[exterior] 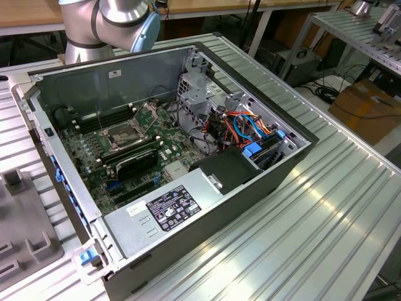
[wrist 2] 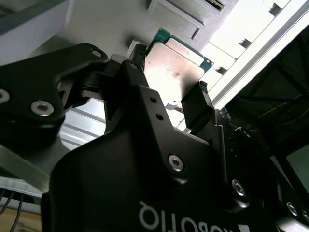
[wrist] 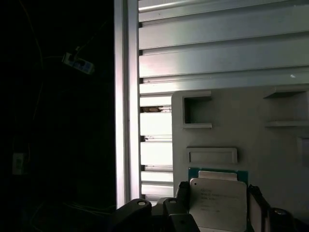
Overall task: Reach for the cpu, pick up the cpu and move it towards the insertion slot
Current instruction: 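Pick up the cpu and move it towards the insertion slot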
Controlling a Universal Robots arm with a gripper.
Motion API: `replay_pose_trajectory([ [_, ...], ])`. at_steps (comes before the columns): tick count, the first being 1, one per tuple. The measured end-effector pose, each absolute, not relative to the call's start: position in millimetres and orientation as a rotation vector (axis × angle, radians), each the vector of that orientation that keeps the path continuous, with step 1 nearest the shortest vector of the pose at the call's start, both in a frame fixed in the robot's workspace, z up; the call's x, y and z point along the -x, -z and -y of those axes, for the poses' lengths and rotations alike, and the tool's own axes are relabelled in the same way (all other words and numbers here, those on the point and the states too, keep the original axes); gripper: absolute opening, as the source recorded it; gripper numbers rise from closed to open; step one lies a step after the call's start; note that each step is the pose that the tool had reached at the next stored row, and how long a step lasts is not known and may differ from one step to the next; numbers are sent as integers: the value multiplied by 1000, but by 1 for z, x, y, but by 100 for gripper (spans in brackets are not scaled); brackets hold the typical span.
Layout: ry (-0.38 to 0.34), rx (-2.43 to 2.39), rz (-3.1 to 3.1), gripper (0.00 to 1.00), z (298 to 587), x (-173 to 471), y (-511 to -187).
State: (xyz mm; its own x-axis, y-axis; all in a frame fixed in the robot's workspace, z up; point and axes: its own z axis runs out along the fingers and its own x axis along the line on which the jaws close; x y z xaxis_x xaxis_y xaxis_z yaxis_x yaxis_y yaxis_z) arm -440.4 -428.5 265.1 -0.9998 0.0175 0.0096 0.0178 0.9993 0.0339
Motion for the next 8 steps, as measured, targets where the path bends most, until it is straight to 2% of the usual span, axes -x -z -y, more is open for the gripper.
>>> replay_pose_trajectory([
  [8,53,28,3131,55,429,440,-275],
])
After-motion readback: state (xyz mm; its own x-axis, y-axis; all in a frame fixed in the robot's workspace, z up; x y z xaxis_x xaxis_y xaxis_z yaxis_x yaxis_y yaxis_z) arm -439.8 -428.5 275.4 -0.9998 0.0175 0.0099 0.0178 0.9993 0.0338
